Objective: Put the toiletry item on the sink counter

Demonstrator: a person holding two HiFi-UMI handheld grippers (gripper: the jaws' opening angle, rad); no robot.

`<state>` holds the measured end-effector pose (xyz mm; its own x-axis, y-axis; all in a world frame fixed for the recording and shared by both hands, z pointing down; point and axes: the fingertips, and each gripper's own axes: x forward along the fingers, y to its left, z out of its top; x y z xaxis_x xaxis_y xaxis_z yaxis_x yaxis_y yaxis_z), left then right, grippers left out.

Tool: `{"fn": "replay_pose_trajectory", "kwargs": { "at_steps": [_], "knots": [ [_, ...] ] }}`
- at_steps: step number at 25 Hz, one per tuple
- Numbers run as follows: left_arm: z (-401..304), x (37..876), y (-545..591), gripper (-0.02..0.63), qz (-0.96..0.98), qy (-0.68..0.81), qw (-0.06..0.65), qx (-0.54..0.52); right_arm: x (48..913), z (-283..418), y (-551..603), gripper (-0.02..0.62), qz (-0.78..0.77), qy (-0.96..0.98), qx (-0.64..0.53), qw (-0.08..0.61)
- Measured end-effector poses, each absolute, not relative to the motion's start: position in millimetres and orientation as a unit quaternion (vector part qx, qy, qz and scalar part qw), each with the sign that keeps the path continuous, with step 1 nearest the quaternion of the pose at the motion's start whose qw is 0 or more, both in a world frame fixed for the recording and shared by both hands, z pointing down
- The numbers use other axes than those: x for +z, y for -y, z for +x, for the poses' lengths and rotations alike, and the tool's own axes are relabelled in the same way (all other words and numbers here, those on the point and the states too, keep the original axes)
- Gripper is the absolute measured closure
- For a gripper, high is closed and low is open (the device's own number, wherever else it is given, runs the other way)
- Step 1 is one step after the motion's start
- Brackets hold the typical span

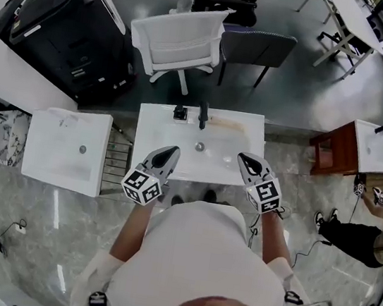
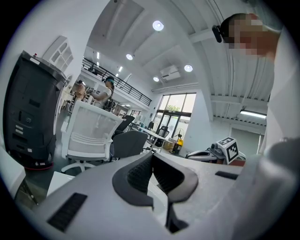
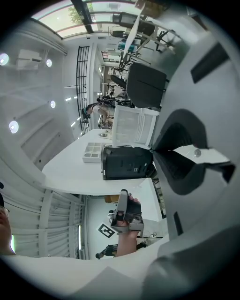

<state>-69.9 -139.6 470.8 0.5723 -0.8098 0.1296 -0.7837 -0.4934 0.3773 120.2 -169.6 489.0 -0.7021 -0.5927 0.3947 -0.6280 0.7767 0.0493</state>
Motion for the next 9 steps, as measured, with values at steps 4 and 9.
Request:
{"fn": "replay_pose_trajectory", "kwargs": {
  "at_steps": [4,9],
  "knots": [
    [-68.5,471.0,140.3,0.603,0.862,0.464,0.200,-0.031,489.4,119.9,170.9,0.591,0.328,0.923,0.045,0.195],
    [-68.2,475.8,139.6,0.603,0.858,0.468,0.209,-0.034,490.8,119.4,171.1,0.591,0.321,0.926,0.045,0.194]
  ]
}}
